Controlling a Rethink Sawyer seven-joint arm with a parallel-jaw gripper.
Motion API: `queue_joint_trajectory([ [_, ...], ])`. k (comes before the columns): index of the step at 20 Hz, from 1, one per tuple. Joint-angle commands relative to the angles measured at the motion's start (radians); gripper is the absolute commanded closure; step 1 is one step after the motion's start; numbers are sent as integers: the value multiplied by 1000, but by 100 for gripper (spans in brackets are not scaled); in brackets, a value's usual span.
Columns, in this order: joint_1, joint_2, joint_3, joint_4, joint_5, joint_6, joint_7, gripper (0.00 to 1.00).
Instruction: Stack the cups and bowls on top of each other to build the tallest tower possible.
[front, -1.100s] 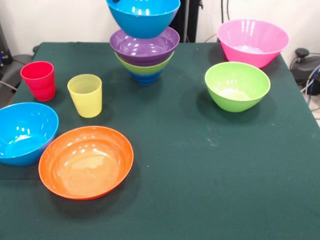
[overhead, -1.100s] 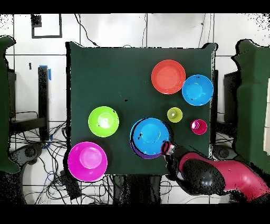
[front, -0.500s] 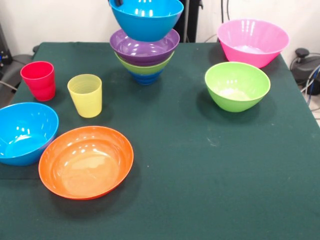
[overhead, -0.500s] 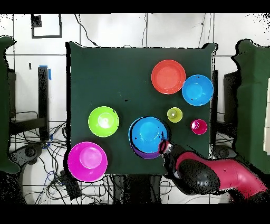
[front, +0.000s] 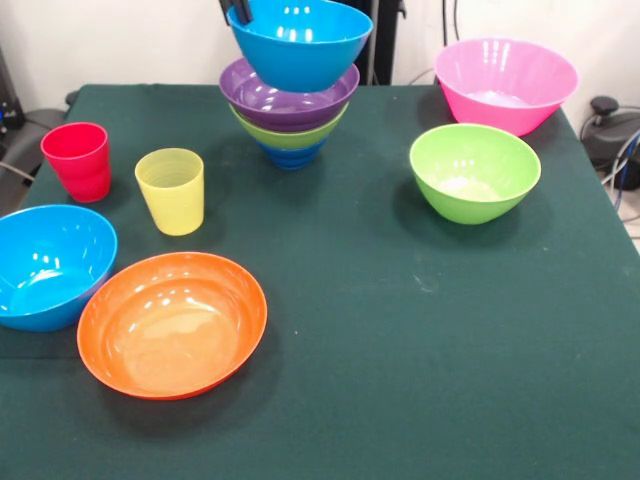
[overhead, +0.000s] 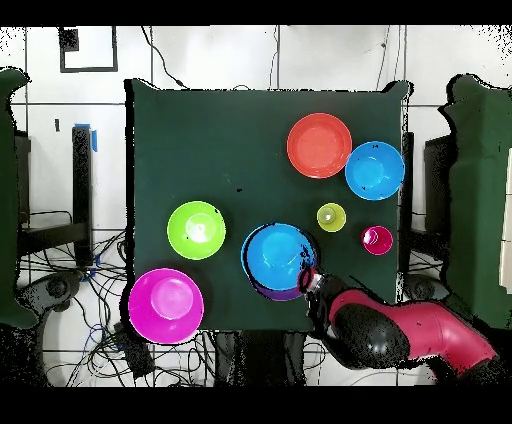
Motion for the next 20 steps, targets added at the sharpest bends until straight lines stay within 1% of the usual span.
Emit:
queue_joint_trajectory([
  [1,53,72,-61,49,-82,-56,-1,100],
  [7,37,69,-47,55,-68,-45,-9,100],
  [17,17,69,-34,66,-66,-40,-20,100],
  [20,4,76,-35,64,-77,-35,-34,100],
])
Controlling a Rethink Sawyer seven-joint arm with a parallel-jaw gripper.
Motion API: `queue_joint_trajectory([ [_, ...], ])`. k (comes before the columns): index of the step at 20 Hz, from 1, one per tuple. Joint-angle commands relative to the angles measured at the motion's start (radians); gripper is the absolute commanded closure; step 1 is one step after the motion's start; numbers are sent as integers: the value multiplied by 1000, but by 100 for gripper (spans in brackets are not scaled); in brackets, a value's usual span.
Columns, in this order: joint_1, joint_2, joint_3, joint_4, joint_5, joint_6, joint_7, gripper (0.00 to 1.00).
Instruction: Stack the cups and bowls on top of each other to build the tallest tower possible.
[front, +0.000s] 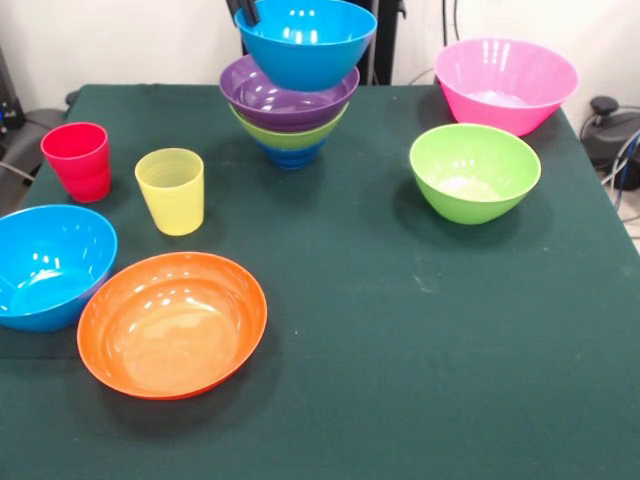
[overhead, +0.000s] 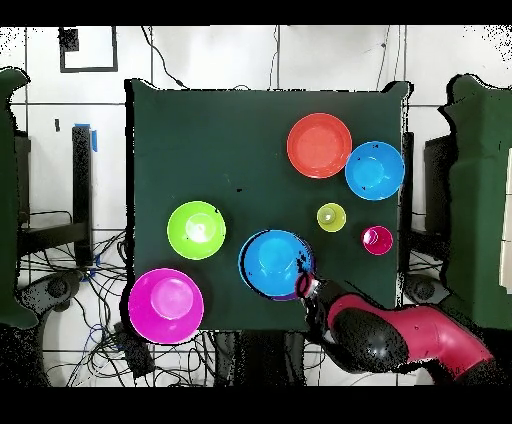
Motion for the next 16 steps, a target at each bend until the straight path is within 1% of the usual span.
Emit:
queue_joint_trajectory([
  [1,10,48,-27,46,-73,-35,-38,100],
  [6,-12,54,-22,52,-82,-33,-52,100],
  [16,-21,65,-27,52,-105,-42,-55,100],
])
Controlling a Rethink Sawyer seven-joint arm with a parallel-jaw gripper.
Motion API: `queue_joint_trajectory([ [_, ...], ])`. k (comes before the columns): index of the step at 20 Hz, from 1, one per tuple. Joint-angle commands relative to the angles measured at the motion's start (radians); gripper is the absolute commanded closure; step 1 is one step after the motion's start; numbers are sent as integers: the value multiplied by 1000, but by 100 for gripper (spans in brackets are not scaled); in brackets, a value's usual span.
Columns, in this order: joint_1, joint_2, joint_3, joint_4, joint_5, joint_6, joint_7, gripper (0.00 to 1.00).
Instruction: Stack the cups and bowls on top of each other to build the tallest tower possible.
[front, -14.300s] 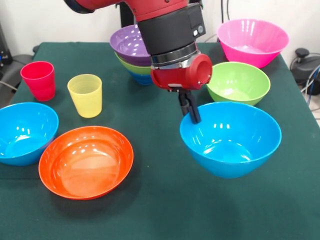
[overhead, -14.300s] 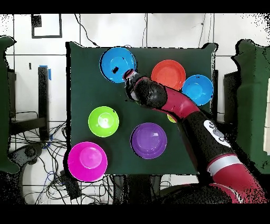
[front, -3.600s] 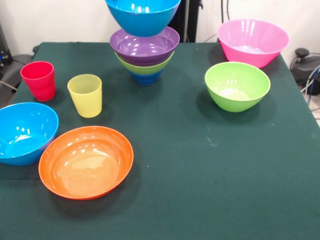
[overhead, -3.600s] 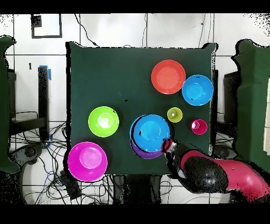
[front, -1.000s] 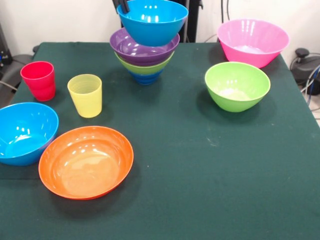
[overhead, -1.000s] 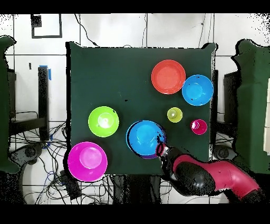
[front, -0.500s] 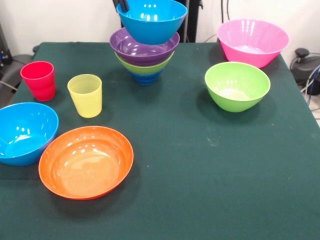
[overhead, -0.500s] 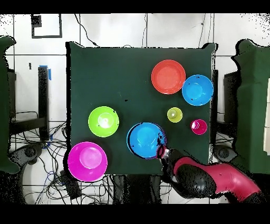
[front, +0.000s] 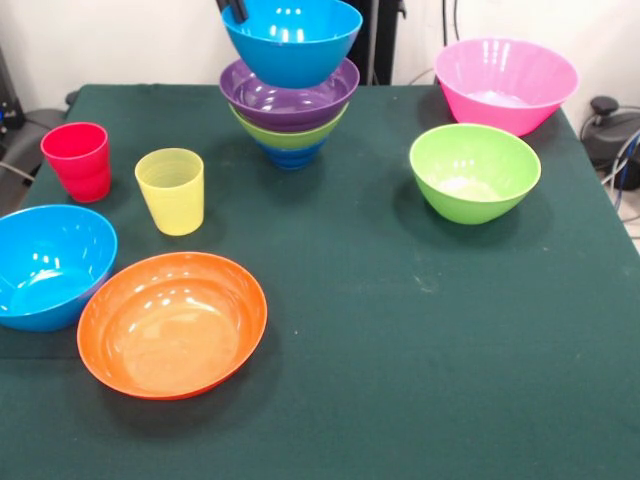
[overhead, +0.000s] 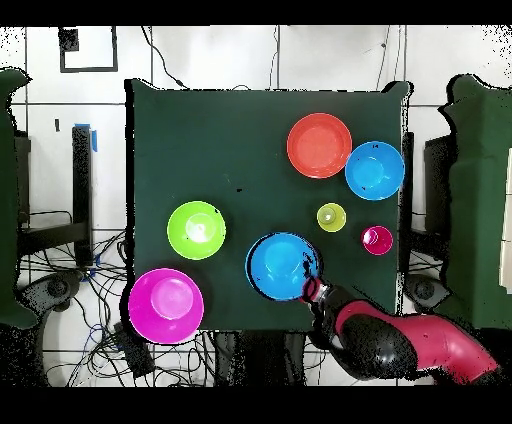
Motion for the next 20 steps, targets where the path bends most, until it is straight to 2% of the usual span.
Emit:
queue_joint_trajectory([
  [1,28,57,-32,42,-110,-45,-53,100],
  [13,70,79,-91,40,-196,-99,2,100],
  [20,78,80,-109,43,-212,-116,7,100],
])
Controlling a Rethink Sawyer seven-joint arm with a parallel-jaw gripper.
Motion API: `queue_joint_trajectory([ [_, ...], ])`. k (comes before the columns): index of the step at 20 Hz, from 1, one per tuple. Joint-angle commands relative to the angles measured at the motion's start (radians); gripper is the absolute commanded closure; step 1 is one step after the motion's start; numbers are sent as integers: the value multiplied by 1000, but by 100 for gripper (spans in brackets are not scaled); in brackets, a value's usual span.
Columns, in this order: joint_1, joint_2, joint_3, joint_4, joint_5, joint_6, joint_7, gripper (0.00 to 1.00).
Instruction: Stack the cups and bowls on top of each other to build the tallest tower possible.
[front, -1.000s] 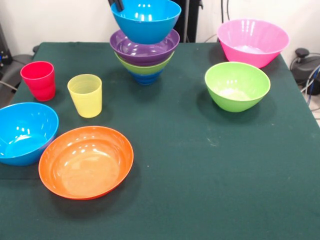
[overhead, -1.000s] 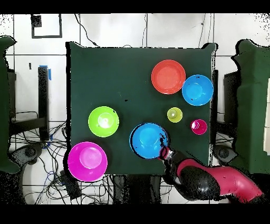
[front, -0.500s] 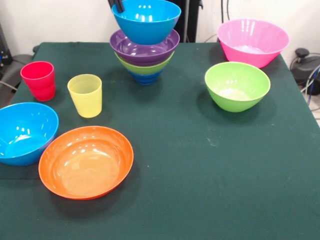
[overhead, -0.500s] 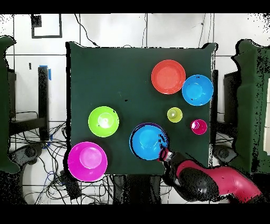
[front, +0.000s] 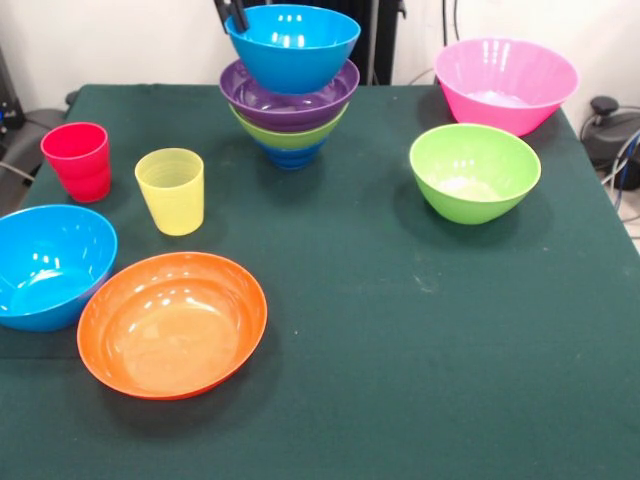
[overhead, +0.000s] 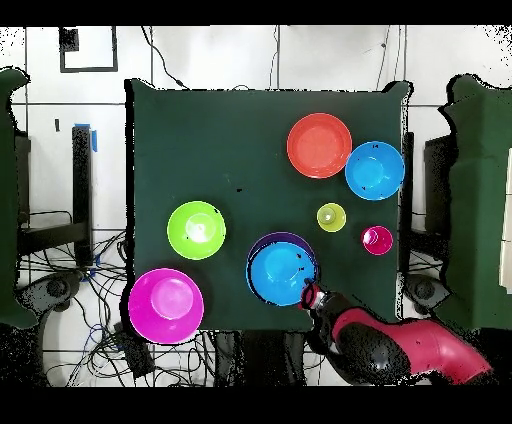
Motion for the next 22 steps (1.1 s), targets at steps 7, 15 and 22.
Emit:
queue_joint_trajectory([
  [7,80,38,-67,33,-85,-67,13,100],
  [15,108,68,-114,16,-103,-77,18,100],
  [22,108,85,-123,9,-89,-61,2,100],
])
